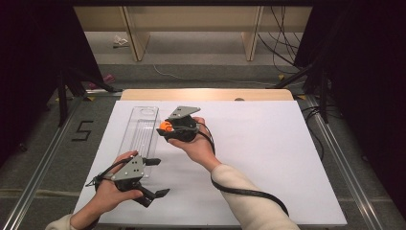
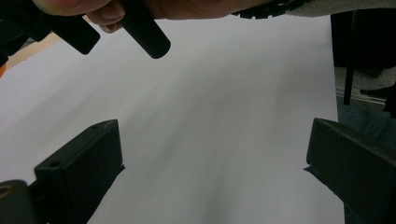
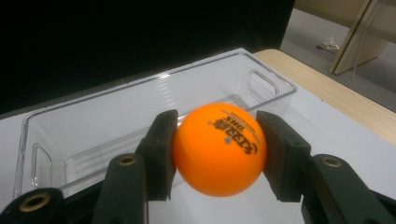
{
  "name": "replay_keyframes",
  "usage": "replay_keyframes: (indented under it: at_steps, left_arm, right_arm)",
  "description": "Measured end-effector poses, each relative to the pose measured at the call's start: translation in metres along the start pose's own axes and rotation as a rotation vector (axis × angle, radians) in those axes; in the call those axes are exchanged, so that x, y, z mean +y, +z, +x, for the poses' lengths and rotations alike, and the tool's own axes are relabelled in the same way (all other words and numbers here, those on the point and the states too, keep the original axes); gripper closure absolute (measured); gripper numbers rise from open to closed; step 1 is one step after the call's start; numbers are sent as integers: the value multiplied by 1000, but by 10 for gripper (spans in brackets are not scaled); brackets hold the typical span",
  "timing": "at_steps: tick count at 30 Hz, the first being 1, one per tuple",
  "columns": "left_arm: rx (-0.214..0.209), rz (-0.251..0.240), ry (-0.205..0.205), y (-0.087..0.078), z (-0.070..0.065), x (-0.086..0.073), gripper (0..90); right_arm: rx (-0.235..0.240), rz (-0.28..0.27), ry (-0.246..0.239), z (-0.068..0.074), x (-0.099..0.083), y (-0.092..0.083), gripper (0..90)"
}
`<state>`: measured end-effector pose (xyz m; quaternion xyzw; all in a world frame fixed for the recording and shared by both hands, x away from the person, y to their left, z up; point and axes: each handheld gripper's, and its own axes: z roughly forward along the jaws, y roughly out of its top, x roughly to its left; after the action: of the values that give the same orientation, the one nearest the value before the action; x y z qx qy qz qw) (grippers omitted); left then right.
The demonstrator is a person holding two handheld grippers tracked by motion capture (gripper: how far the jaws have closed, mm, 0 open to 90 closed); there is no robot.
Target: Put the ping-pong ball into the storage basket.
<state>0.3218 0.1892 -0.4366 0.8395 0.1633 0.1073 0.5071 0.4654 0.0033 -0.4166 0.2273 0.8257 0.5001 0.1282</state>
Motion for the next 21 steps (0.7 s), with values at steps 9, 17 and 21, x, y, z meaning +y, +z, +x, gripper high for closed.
replay_keyframes:
  at_steps: [9,17,21]
  left_arm:
    - [-1,2,2,0,0,0,31]
    - [-2,4,1,1,-1,0,31]
    - [-2,4,2,0,-1,0,31]
  right_arm:
    - [3,5,-2,1,1,3,516]
    - [10,6,-3,1,2,6,516]
    - [12,7,-1,1,3,7,516]
